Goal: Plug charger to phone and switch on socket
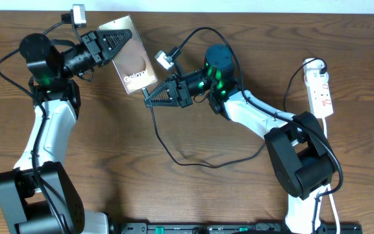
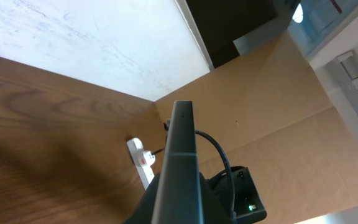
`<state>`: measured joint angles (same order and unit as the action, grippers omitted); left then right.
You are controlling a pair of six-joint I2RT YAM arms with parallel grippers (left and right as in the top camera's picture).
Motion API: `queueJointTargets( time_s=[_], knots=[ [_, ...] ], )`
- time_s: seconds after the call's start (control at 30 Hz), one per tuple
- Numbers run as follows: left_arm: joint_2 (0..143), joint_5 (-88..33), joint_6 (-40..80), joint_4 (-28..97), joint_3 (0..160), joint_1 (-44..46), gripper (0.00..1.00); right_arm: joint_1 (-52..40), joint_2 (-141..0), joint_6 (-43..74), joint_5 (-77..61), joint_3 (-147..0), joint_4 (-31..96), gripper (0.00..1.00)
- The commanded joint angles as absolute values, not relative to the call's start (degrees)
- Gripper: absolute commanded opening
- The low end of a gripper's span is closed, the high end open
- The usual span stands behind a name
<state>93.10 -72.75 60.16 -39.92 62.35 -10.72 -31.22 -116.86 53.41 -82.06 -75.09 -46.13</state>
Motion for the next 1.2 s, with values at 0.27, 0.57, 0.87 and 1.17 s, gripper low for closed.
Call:
queueJointTargets(
  time_s=[0.27, 0.57, 0.87, 1.17],
  knots=[
    [91.74, -80.34, 58.54, -39.99, 63.05, -10.17, 0.07, -30.7, -116.79, 53.15, -75.16, -75.92, -47.16, 0.01],
    [91.74, -79.66, 57.01, -39.99, 63.07, -11.77, 0.07, -30.74, -116.79, 53.12, -77.1, -75.92, -47.16, 0.96],
    [91.74, -80.77, 57.06, -39.94, 63.07, -16.43, 0.07, -30.65, -116.79, 53.12, -77.49, -75.92, -47.09, 0.99],
    [91.74, -84.9, 57.93, -39.68, 63.05, -22.59, 0.07, -28.4, -116.79, 48.58, -66.92, -75.92, -29.93, 0.99]
  ],
)
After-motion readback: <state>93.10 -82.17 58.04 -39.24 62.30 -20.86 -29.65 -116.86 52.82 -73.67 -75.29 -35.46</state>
